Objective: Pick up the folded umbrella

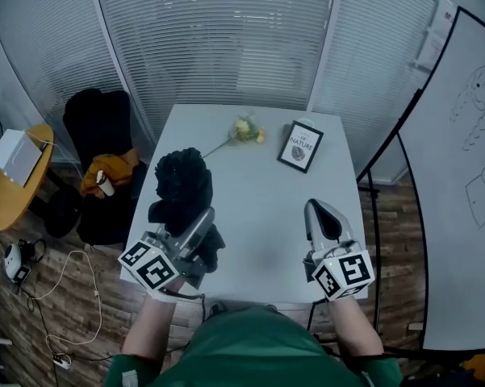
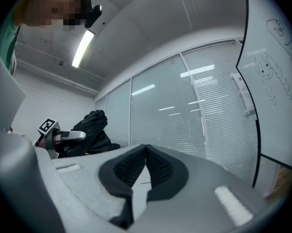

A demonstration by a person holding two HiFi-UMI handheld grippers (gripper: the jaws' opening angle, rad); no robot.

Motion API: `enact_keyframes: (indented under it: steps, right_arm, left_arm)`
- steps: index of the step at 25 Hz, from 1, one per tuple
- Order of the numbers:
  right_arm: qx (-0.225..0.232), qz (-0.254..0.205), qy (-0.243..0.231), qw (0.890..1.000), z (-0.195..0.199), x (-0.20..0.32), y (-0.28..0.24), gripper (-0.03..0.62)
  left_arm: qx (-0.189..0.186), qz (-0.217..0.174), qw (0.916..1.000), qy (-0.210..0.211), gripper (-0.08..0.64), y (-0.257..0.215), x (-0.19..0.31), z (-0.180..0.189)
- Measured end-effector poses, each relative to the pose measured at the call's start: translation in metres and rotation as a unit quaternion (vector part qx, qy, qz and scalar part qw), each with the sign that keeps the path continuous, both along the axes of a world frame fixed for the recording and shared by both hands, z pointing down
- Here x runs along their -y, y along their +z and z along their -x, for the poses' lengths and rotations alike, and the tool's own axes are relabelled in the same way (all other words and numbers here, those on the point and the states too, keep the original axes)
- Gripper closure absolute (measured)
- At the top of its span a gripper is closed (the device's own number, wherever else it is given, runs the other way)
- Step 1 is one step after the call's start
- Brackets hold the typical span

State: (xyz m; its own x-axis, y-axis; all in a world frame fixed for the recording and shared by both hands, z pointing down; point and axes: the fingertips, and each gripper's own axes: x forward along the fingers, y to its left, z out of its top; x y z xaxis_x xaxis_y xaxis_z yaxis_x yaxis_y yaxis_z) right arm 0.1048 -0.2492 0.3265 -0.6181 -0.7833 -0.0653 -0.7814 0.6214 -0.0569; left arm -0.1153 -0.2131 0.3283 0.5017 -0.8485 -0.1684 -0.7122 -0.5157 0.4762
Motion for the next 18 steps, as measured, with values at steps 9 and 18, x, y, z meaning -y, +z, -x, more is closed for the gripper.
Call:
enact_keyframes:
  steps: [9, 18]
  right_arm:
    - [-0.018, -0.045, -0.017, 0.999, 0.029, 0.004, -0.01, 0.589]
    - [-0.074, -0.082, 0.002, 0.994, 0.036, 0.012, 0.0, 0.589]
  left_arm:
    - [0.051, -0.078, 0.9956, -0.011, 0.298, -0.021, -0.001, 0.006]
    - [0.041, -0.054, 0.9976, -0.015, 0.298, 0.001, 0.007, 0.016]
